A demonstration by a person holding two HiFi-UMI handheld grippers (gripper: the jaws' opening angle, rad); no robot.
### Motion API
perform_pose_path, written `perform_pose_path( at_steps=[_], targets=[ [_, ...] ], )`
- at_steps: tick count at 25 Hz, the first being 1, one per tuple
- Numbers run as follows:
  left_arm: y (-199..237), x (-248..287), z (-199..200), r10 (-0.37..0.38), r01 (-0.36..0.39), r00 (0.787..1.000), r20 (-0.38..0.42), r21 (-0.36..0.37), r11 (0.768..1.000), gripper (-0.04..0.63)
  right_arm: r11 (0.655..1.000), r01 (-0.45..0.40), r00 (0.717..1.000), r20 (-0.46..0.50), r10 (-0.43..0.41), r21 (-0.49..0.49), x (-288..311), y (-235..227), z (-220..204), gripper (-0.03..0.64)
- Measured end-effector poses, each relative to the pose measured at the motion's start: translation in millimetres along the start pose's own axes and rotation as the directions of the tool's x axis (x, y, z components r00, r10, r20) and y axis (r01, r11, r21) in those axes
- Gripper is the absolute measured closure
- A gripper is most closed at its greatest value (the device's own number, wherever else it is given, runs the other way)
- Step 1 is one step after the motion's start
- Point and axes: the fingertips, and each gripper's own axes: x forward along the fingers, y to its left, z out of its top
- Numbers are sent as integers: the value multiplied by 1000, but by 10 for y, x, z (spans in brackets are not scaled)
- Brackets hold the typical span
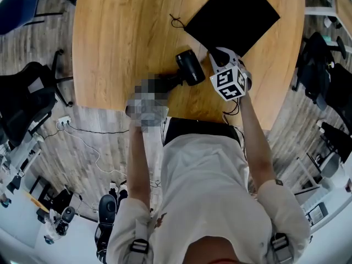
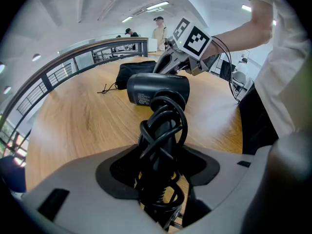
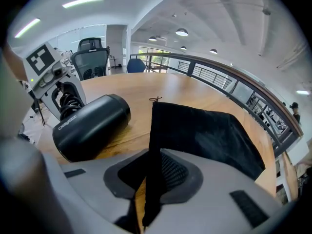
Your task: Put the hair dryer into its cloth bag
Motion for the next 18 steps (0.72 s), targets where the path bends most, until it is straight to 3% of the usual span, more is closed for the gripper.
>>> perform_pose_path(
  at_steps=[9, 18],
  targets=[
    [-21, 6, 3, 0, 0, 1000, 3, 1, 1000, 339, 1000, -18, 1000, 4, 18, -2, 45, 10, -15, 580],
    [-37, 8, 8, 6, -6, 1000, 17, 0, 1000, 345, 990, -63, 997, 58, 56, 122, -65, -34, 31, 589]
  ],
)
